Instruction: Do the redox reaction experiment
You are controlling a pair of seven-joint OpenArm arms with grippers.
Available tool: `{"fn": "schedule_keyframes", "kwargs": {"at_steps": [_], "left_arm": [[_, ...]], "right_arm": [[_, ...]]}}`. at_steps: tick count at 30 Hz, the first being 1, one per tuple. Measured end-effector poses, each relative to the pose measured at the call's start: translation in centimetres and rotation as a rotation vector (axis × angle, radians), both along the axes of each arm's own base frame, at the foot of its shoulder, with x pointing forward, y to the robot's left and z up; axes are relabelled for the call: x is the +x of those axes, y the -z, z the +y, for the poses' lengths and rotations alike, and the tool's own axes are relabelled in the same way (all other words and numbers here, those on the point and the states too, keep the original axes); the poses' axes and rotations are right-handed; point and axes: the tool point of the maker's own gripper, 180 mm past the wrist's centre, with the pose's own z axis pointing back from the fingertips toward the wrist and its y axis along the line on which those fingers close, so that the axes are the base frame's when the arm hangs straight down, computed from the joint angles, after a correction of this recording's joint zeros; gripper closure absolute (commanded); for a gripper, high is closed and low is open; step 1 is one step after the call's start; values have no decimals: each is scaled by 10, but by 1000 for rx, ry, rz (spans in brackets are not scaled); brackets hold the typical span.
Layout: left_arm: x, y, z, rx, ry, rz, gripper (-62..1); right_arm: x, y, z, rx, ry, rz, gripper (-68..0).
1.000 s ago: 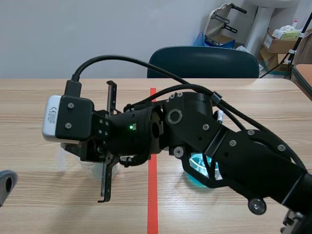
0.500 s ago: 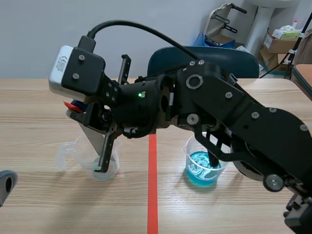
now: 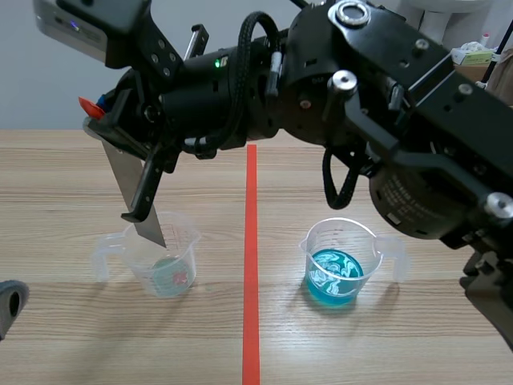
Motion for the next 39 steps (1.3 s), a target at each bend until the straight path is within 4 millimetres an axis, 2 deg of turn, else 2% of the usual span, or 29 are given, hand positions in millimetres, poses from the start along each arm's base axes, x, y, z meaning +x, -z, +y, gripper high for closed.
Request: {"fn": "schedule_keyframes", "kwargs": {"at_steps": [8, 16, 39], "left_arm": [[0, 0, 0, 0, 0, 0, -623], [0, 0, 0, 0, 0, 0, -623], [0, 0, 0, 0, 0, 0, -623]], "right_arm": [[-11, -37, 3, 23, -18, -18, -8], [-11, -66, 4, 62, -23, -26, -8], [-8, -64, 3, 33, -12, -30, -8]]}}
